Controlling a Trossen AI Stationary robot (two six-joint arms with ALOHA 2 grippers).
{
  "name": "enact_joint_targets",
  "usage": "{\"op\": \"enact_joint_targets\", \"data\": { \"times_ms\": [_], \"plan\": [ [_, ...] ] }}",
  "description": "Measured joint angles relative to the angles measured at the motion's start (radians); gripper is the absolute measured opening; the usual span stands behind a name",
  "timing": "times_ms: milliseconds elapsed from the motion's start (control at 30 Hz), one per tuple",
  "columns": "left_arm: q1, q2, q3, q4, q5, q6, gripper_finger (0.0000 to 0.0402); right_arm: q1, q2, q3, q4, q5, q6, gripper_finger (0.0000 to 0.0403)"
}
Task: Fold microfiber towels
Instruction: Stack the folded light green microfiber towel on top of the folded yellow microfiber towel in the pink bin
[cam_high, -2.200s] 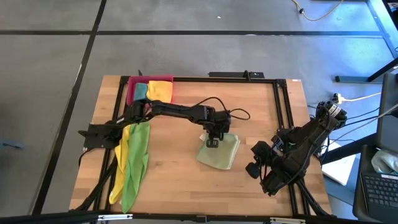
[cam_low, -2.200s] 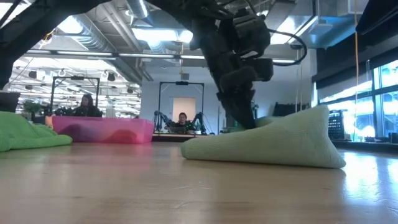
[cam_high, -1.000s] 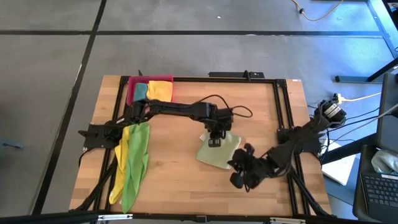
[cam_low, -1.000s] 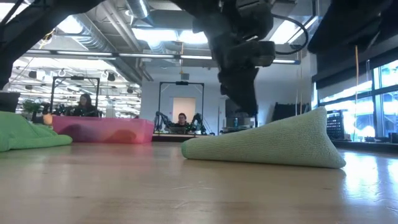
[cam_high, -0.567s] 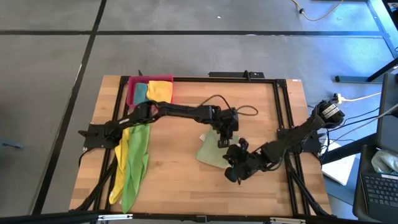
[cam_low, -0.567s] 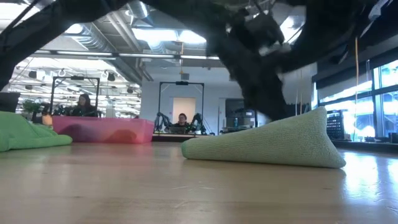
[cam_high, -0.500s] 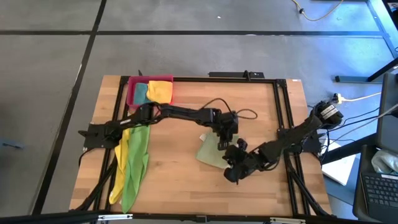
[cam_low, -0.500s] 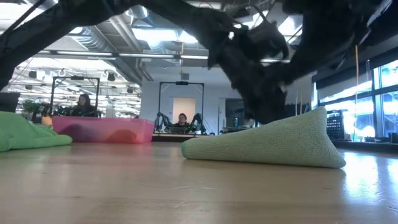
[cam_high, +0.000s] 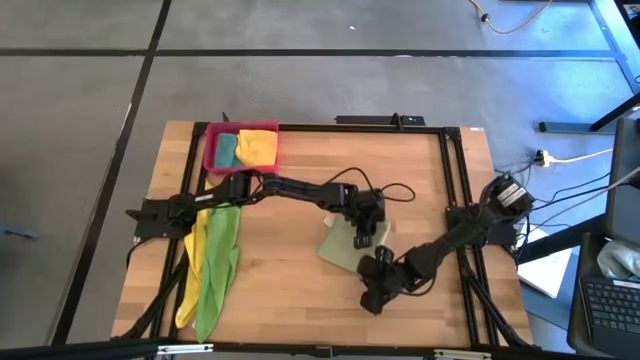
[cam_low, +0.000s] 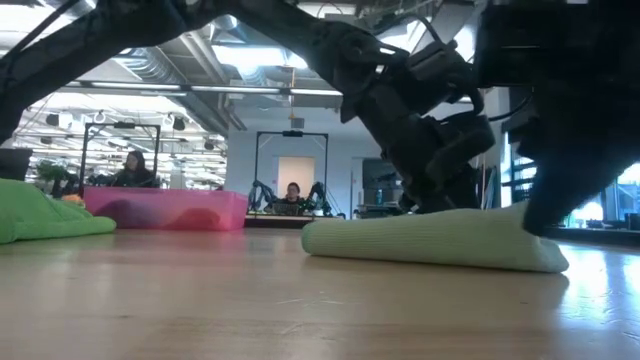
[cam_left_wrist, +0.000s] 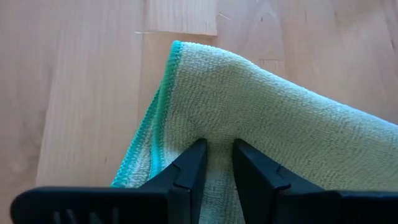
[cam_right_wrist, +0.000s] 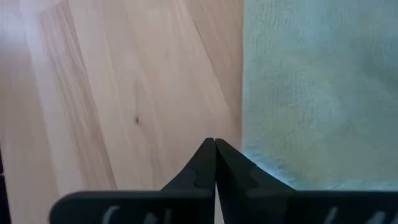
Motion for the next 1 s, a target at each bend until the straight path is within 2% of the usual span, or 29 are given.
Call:
{"op": "enact_joint_targets", "data": {
  "times_ms": [233,333,500,567,800,1000],
  "plan": [
    [0.004,0.001,-0.001,0.000,-0.010,-0.002,0.0078,0.018,-0.005,0.000,-0.073,0.001,0.045,0.0018],
    [0.004,0.001,-0.001,-0.006,-0.010,-0.002,0.0078,0.018,-0.056,0.015,-0.074,0.016,0.041,0.0010],
    [-0.002,0.001,-0.001,-0.006,-0.018,-0.008,0.0078,0.032,-0.141,0.021,-0.077,0.224,0.056,0.0008],
    [-0.003,0.001,-0.001,-0.006,-0.021,-0.010,0.0078,0.034,-0.135,-0.007,-0.097,0.255,0.093,0.0013],
    [-0.002,0.001,-0.002,-0.013,-0.011,-0.080,0.0078,0.029,-0.079,-0.161,0.067,0.106,0.181,0.0005],
    [0.004,-0.008,-0.002,-0.051,-0.003,-0.126,0.0078,0.029,-0.118,-0.148,0.064,0.089,0.185,0.0012]
  ]
}}
